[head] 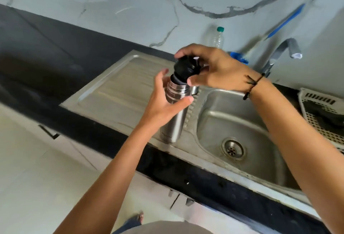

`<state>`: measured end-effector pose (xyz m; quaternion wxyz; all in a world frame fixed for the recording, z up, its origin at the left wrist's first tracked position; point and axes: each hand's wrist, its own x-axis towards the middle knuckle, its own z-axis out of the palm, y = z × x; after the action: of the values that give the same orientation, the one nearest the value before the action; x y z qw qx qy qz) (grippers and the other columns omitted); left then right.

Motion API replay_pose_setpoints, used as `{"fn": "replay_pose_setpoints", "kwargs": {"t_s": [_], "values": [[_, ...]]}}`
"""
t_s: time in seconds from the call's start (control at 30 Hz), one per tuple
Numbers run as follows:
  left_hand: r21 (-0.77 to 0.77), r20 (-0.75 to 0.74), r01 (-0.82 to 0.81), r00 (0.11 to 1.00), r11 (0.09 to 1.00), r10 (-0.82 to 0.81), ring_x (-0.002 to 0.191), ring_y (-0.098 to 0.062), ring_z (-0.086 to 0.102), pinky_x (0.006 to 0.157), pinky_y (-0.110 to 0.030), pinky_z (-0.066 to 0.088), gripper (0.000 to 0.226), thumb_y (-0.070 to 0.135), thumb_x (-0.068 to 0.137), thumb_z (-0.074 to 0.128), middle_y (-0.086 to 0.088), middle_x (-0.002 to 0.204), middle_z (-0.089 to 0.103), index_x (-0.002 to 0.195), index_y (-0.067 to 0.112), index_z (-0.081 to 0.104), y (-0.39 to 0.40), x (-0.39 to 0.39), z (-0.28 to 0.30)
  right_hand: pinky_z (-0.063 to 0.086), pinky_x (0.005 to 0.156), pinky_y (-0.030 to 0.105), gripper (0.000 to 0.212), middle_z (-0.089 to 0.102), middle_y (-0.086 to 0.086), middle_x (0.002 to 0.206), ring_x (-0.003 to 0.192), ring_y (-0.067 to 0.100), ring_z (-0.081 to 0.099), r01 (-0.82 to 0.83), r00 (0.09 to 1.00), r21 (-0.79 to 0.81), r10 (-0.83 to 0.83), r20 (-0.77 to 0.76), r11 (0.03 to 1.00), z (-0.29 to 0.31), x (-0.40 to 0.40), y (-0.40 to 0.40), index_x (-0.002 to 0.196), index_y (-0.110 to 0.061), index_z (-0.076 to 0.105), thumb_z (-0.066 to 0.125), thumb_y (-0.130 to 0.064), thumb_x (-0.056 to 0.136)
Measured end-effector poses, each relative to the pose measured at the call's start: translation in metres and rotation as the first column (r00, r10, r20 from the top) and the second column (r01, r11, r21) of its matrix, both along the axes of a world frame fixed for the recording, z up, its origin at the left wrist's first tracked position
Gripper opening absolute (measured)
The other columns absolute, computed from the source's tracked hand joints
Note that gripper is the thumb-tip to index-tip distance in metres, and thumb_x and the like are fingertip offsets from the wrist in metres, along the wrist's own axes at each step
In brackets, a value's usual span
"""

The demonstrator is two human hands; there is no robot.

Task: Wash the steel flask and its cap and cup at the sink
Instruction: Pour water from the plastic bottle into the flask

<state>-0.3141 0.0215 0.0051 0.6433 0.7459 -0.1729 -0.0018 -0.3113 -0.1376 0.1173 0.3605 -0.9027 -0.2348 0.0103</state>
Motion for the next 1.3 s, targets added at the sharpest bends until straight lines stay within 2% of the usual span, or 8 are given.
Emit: {"fn": "replay_pose_setpoints", "kwargs": {"t_s": [0.17, 0.5, 0.63, 0.87, 0.93, 1.0, 1.13, 1.3], "values": [[0.024, 0.045, 0.103, 0.994, 0.994, -0.104, 0.095, 0.002, 0.061, 0.079, -0.011, 0.047, 0.059, 0.018, 0.076, 0.078, 0.006, 0.108, 0.063, 0.124, 0.021, 0.044, 0.009, 0.015, -0.005, 0.046, 0.092, 0.029, 0.056, 0.059, -0.005, 0.118, 0.108, 0.014, 0.055, 0.091, 0.996, -0.421, -0.076, 0.052, 0.903, 0.004, -0.005, 0.034, 0.127, -0.025, 0.053, 0.068, -0.003, 0.077], [-0.024, 0.113, 0.328, 0.939, 0.944, -0.324, 0.091, 0.003, 0.061, 0.074, -0.008, 0.045, 0.057, 0.023, 0.075, 0.077, 0.008, 0.103, 0.065, 0.12, 0.035, 0.044, 0.015, 0.038, -0.001, 0.05, 0.086, 0.037, 0.058, 0.064, -0.005, 0.108, 0.101, 0.017, 0.057, 0.318, 0.941, -0.566, -0.327, 0.089, 0.761, 0.007, -0.014, 0.068, 0.123, -0.031, 0.054, 0.069, -0.009, 0.072], [-0.06, 0.081, 0.245, 0.967, 0.968, -0.24, 0.078, 0.0, 0.062, 0.063, -0.01, 0.046, 0.048, 0.026, 0.07, 0.078, 0.003, 0.093, 0.066, 0.108, 0.016, 0.05, 0.009, 0.036, -0.007, 0.051, 0.074, 0.038, 0.043, 0.061, 0.001, 0.09, 0.085, 0.023, 0.058, 0.38, 0.918, -0.707, -0.338, 0.208, 0.597, 0.002, -0.01, 0.072, 0.117, -0.021, 0.054, 0.064, -0.041, 0.081], [0.003, 0.125, 0.27, 0.955, 0.963, -0.268, 0.08, -0.006, 0.062, 0.064, -0.017, 0.046, 0.038, 0.032, 0.07, 0.075, -0.001, 0.093, 0.063, 0.096, 0.013, 0.056, 0.004, 0.041, -0.015, 0.031, 0.057, 0.032, 0.073, 0.031, -0.001, 0.055, 0.059, 0.025, 0.043, 0.597, 0.779, -0.758, -0.415, 0.47, 0.262, -0.015, -0.015, 0.087, 0.072, -0.011, 0.037, 0.012, -0.08, 0.071], [0.01, 0.119, 0.285, 0.951, 0.958, -0.284, 0.081, -0.006, 0.062, 0.065, -0.016, 0.045, 0.044, 0.036, 0.071, 0.074, 0.001, 0.091, 0.064, 0.103, 0.015, 0.053, 0.005, 0.042, -0.014, 0.033, 0.057, 0.032, 0.072, 0.041, 0.0, 0.059, 0.064, 0.026, 0.052, 0.642, 0.742, -0.707, -0.472, 0.476, 0.297, -0.013, -0.014, 0.083, 0.073, -0.013, 0.042, 0.011, -0.077, 0.075], [-0.024, 0.125, 0.297, 0.948, 0.955, -0.292, 0.083, -0.006, 0.063, 0.067, -0.015, 0.048, 0.053, 0.041, 0.069, 0.071, 0.0, 0.095, 0.065, 0.11, 0.016, 0.05, 0.008, 0.042, -0.013, 0.043, 0.064, 0.034, 0.068, 0.06, 0.001, 0.089, 0.084, 0.025, 0.06, 0.608, 0.78, -0.661, -0.485, 0.395, 0.44, -0.008, -0.015, 0.074, 0.11, -0.019, 0.052, 0.025, -0.074, 0.081], [-0.105, 0.124, 0.318, 0.944, 0.942, -0.305, 0.084, -0.002, 0.065, 0.069, -0.013, 0.05, 0.056, 0.038, 0.066, 0.071, 0.0, 0.1, 0.067, 0.114, 0.027, 0.045, 0.008, 0.039, -0.013, 0.046, 0.092, 0.039, 0.056, 0.052, -0.004, 0.129, 0.114, 0.017, 0.05, 0.298, 0.939, -0.619, -0.339, 0.054, 0.727, 0.003, -0.02, 0.068, 0.138, -0.035, 0.04, 0.06, -0.025, 0.087], [-0.093, 0.157, 0.276, 0.953, 0.957, -0.259, 0.076, -0.002, 0.063, 0.061, -0.01, 0.045, 0.045, 0.013, 0.072, 0.081, -0.001, 0.092, 0.065, 0.099, 0.03, 0.048, 0.006, 0.04, -0.015, 0.047, 0.07, 0.036, 0.045, 0.059, 0.003, 0.104, 0.086, 0.023, 0.056, 0.506, 0.856, -0.637, -0.433, 0.284, 0.582, -0.014, -0.02, 0.075, 0.124, -0.02, 0.051, 0.053, -0.046, 0.088]]}}
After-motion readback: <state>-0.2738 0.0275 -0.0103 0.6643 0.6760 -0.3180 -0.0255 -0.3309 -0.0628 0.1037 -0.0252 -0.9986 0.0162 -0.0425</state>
